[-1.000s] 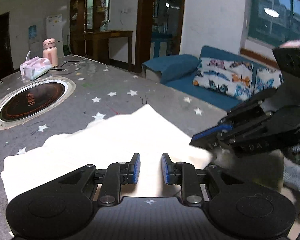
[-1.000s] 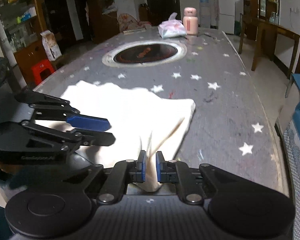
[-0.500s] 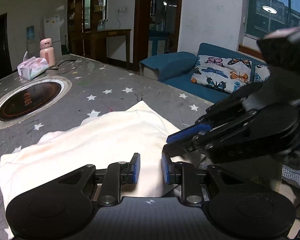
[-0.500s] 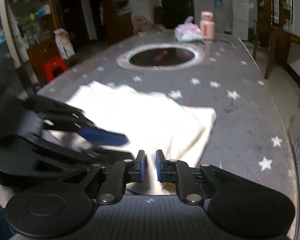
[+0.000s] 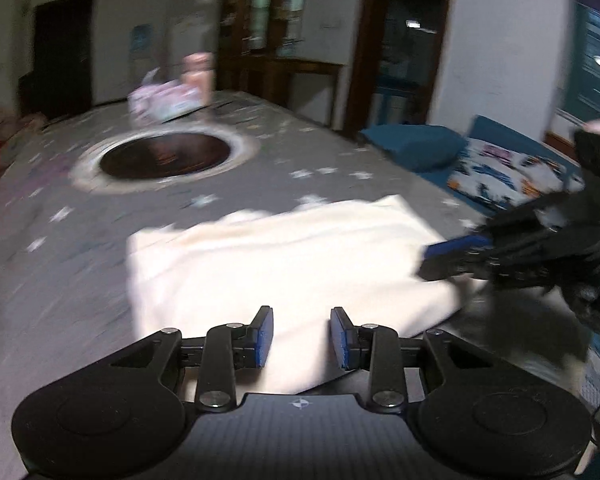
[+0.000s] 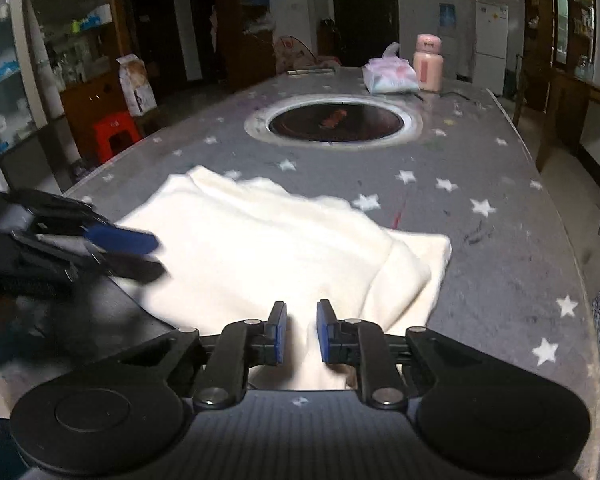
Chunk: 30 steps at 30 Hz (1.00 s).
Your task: Fold clothes
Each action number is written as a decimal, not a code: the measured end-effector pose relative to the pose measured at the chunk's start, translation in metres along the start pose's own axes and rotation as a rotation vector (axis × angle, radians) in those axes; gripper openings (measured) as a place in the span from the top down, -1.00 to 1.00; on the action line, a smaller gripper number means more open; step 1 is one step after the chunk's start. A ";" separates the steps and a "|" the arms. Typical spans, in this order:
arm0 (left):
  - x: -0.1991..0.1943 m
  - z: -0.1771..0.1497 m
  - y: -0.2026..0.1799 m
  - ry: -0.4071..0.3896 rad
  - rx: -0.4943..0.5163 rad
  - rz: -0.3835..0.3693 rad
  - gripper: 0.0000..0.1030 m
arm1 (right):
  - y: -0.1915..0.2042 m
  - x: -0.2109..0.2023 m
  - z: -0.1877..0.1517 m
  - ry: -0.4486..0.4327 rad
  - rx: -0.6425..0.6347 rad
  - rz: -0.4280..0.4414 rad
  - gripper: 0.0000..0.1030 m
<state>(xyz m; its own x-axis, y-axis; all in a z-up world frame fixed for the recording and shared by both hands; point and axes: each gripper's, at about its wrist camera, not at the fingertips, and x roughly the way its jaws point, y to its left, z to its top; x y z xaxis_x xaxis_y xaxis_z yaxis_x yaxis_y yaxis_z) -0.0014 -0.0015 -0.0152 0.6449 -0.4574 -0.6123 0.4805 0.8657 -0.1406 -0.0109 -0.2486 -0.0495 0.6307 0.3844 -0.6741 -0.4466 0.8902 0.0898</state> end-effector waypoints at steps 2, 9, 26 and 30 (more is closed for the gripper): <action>-0.004 0.000 0.012 -0.003 -0.048 -0.027 0.37 | -0.002 -0.002 0.000 0.000 0.010 0.005 0.70; -0.004 0.024 0.024 -0.051 -0.060 0.011 0.34 | -0.001 -0.005 0.008 -0.001 0.008 0.008 0.60; 0.061 0.070 0.042 0.011 -0.039 0.023 0.38 | -0.011 0.028 0.053 -0.015 -0.010 0.025 0.59; 0.079 0.071 0.051 0.038 -0.062 0.042 0.34 | -0.014 0.053 0.062 0.012 -0.014 0.022 0.60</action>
<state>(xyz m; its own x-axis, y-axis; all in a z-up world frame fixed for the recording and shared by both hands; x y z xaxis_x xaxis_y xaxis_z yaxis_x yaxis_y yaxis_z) 0.1165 -0.0086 -0.0156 0.6399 -0.4137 -0.6476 0.4151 0.8953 -0.1618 0.0681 -0.2261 -0.0410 0.6132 0.4008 -0.6807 -0.4688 0.8782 0.0947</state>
